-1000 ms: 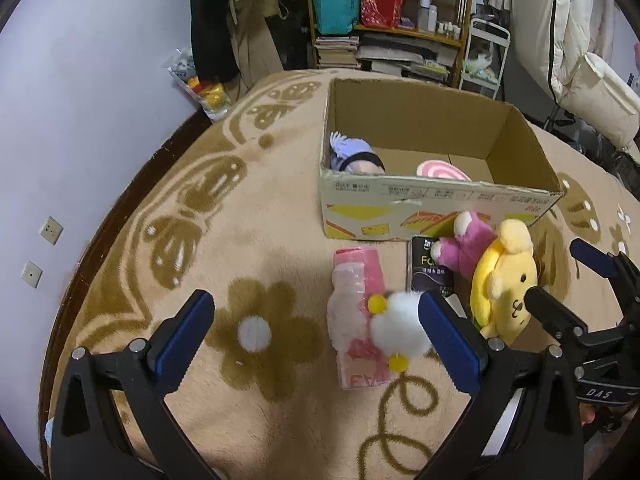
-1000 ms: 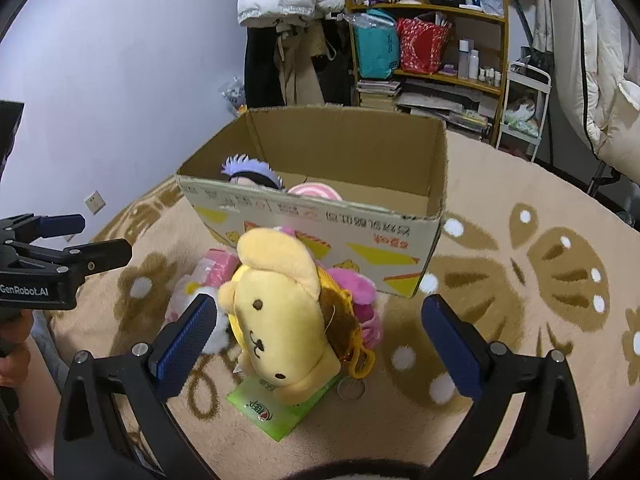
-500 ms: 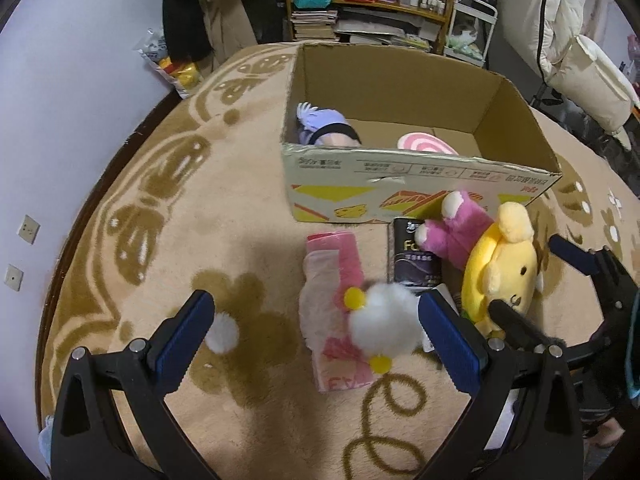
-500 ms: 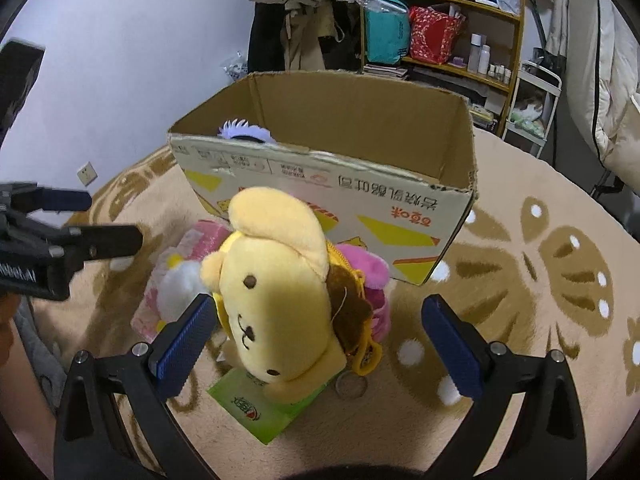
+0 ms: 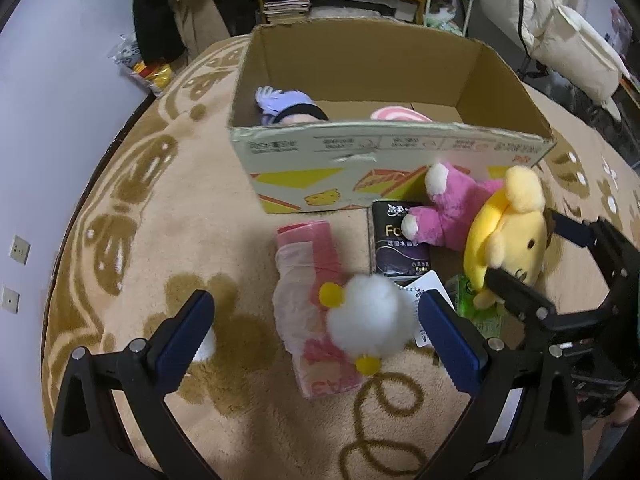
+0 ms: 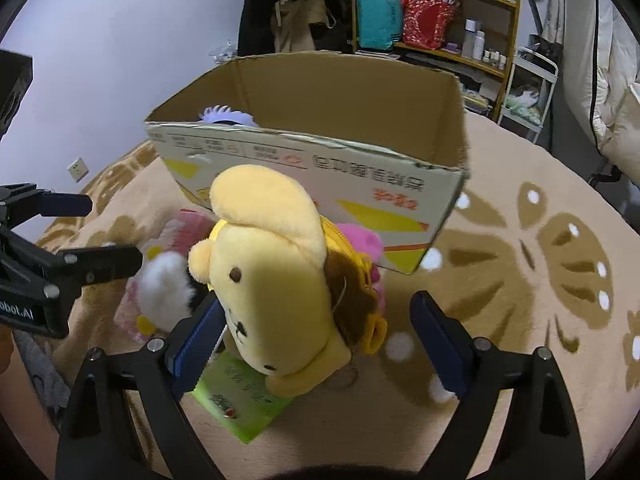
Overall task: Organize soft objects
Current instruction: 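Grasp the yellow dog plush with the right gripper while the left grasps the white fluffy plush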
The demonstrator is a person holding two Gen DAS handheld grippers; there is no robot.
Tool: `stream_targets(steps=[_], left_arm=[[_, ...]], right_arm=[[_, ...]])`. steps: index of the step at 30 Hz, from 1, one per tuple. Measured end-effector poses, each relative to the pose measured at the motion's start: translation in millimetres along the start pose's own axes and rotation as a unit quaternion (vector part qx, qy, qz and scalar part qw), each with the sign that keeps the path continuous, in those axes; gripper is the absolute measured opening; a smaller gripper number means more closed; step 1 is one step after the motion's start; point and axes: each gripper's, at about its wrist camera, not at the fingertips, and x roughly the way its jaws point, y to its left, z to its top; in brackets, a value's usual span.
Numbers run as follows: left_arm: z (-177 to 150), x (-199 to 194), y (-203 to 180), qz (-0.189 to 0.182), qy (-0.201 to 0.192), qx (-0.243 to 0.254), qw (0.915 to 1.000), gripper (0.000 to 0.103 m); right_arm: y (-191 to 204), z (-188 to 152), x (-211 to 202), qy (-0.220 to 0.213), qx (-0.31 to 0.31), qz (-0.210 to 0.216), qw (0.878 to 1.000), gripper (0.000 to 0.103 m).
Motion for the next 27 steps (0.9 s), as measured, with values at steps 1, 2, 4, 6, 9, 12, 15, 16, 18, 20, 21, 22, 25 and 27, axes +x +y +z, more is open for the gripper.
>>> stream_targets(steps=[1, 2, 4, 6, 9, 12, 15, 16, 18, 20, 21, 22, 25, 27], left_arm=[[0, 1, -1, 0.002, 0.001, 0.003, 1.0000, 0.101], [0, 5, -4, 0.004, 0.003, 0.009, 0.9999, 0.101], [0, 10, -7, 0.007, 0.007, 0.018, 0.9998, 0.101], [-1, 14, -9, 0.011, 0.012, 0.028, 0.9995, 0.101], [-2, 19, -14, 0.025, 0.014, 0.052, 0.9983, 0.101], [-1, 25, -16, 0.020, 0.017, 0.059, 0.9979, 0.101], [0, 30, -16, 0.007, 0.023, 0.055, 0.9982, 0.101], [0, 31, -17, 0.005, 0.025, 0.054, 0.9982, 0.101], [0, 33, -17, 0.006, 0.025, 0.054, 0.9982, 0.099], [-1, 36, -18, 0.004, 0.028, 0.056, 0.9980, 0.095], [-2, 38, -18, 0.002, 0.032, 0.058, 0.9978, 0.094], [-3, 40, -19, 0.002, 0.036, 0.060, 0.9975, 0.092], [-7, 45, -23, 0.018, 0.041, 0.067, 0.9968, 0.091], [-9, 44, -26, 0.027, 0.033, 0.070, 0.9966, 0.086]], right_arm=[[-3, 0, 1, 0.002, 0.003, 0.003, 1.000, 0.096], [-5, 0, 1, 0.004, 0.007, 0.007, 1.000, 0.096], [-9, 0, 2, 0.007, 0.015, 0.012, 1.000, 0.096], [-11, 0, 3, 0.009, 0.021, 0.017, 1.000, 0.096], [-14, 1, 6, 0.016, 0.034, 0.034, 0.999, 0.096], [-17, 0, 9, 0.017, 0.043, 0.045, 0.998, 0.096], [-17, 0, 10, 0.018, 0.047, 0.047, 0.998, 0.096], [-17, -1, 11, 0.019, 0.049, 0.048, 0.997, 0.096], [-17, -2, 13, 0.023, 0.059, 0.051, 0.997, 0.096], [-18, -2, 15, 0.026, 0.068, 0.062, 0.995, 0.095], [-19, -2, 16, 0.027, 0.071, 0.066, 0.995, 0.094], [-20, -3, 17, 0.028, 0.074, 0.068, 0.995, 0.094], [-22, -3, 17, 0.029, 0.074, 0.071, 0.994, 0.094], [-22, -3, 17, 0.029, 0.074, 0.072, 0.994, 0.094]])
